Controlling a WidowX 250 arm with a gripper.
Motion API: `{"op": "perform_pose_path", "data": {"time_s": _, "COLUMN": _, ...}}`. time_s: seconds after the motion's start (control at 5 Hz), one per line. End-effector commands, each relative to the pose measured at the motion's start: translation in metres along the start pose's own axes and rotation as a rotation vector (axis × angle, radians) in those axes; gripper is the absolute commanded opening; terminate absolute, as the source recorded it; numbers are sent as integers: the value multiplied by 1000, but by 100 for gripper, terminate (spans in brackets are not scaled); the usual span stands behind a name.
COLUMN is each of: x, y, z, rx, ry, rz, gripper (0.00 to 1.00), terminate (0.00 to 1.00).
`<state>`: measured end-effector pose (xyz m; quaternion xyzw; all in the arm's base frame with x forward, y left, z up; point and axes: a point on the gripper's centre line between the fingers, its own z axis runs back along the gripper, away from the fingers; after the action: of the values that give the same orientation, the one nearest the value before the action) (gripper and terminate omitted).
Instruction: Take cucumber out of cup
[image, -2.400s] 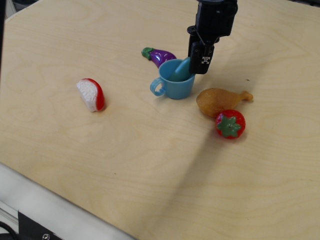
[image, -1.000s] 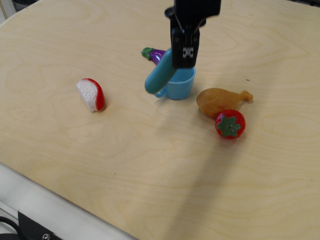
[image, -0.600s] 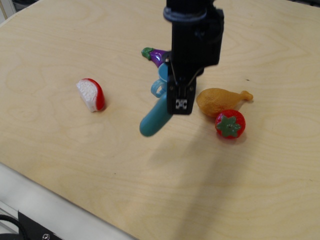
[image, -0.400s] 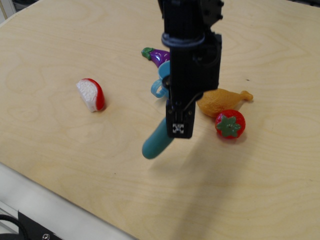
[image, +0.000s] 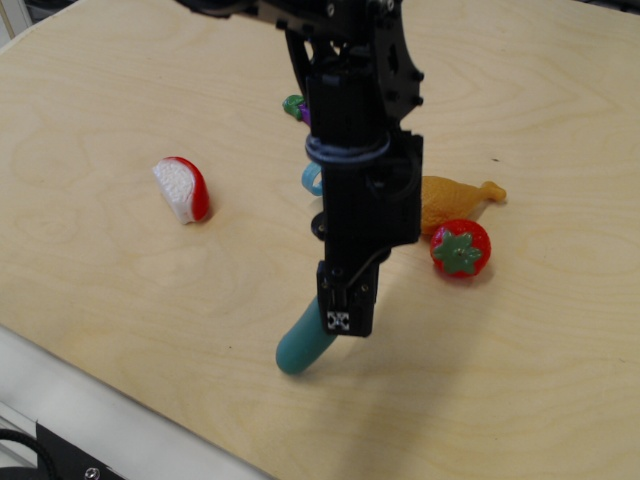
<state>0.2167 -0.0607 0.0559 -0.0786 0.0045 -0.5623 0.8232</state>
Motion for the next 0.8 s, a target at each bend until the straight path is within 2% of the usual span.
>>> {"op": "perform_pose_path", "data": {"time_s": 0.0, "x": -10, "y": -23, "z": -18, "rx": 3, "ry": -43, "rz": -62, "gripper": 0, "terminate": 0}}
{"op": "perform_pose_path", "data": {"time_s": 0.2, "x": -7, "y": -25, "z": -29, "rx": 29, "ry": -33, "rz": -81, "gripper": 0, "terminate": 0}}
{"op": "perform_pose_path", "data": {"time_s": 0.4, "x": -6, "y": -25, "z": -33, "rx": 30, "ry": -35, "rz": -85, "gripper": 100, "terminate": 0}}
{"op": "perform_pose_path", "data": {"time_s": 0.6, "x": -6, "y": -26, "z": -32, "rx": 36, "ry": -45, "rz": -72, "gripper": 100, "terminate": 0}}
